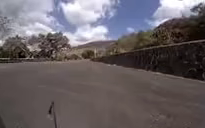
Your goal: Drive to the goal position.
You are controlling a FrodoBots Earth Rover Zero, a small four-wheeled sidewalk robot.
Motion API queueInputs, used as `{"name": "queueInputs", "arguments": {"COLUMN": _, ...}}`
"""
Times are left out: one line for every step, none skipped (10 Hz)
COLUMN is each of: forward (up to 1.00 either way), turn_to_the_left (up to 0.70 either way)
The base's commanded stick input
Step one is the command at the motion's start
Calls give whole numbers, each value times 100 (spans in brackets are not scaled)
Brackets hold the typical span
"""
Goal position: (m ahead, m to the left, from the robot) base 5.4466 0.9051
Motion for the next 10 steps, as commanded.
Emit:
{"name": "queueInputs", "arguments": {"forward": 70, "turn_to_the_left": 2}}
{"name": "queueInputs", "arguments": {"forward": 70, "turn_to_the_left": 2}}
{"name": "queueInputs", "arguments": {"forward": 70, "turn_to_the_left": 2}}
{"name": "queueInputs", "arguments": {"forward": 70, "turn_to_the_left": 1}}
{"name": "queueInputs", "arguments": {"forward": 70, "turn_to_the_left": 0}}
{"name": "queueInputs", "arguments": {"forward": 70, "turn_to_the_left": 0}}
{"name": "queueInputs", "arguments": {"forward": 70, "turn_to_the_left": 0}}
{"name": "queueInputs", "arguments": {"forward": 70, "turn_to_the_left": 0}}
{"name": "queueInputs", "arguments": {"forward": 70, "turn_to_the_left": 1}}
{"name": "queueInputs", "arguments": {"forward": 70, "turn_to_the_left": 2}}
